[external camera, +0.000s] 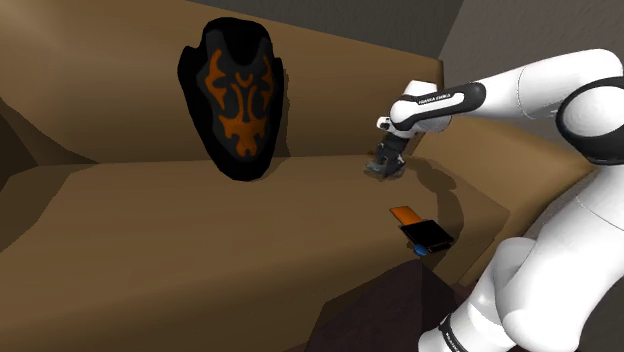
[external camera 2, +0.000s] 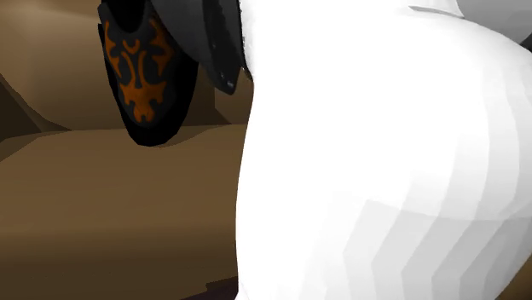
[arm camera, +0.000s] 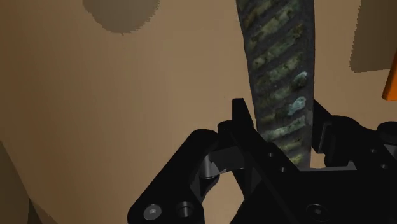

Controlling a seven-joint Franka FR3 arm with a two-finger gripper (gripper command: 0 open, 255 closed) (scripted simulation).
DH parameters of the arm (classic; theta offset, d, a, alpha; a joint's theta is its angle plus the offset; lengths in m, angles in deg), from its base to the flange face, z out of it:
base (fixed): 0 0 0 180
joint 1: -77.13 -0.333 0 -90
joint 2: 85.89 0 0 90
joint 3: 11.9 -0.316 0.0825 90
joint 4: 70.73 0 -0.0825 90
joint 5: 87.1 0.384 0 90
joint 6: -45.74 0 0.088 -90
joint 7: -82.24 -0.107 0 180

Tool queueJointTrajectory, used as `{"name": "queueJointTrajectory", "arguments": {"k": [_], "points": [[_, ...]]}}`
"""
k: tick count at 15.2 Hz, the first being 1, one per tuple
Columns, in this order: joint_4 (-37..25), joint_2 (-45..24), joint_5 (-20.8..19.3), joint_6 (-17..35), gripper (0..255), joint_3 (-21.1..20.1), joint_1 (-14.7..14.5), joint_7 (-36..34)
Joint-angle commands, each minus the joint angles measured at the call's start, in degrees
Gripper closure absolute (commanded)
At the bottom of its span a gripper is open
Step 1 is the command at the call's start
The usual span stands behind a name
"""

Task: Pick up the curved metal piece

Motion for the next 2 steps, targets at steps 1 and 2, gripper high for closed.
{"name": "queueJointTrajectory", "arguments": {"k": [1, 2], "points": [[-0.38, 0.66, -0.51, -0.91, 255, -0.08, 0.01, -0.32], [-0.38, 0.66, -0.51, -0.91, 255, -0.08, 0.01, -0.33]]}}
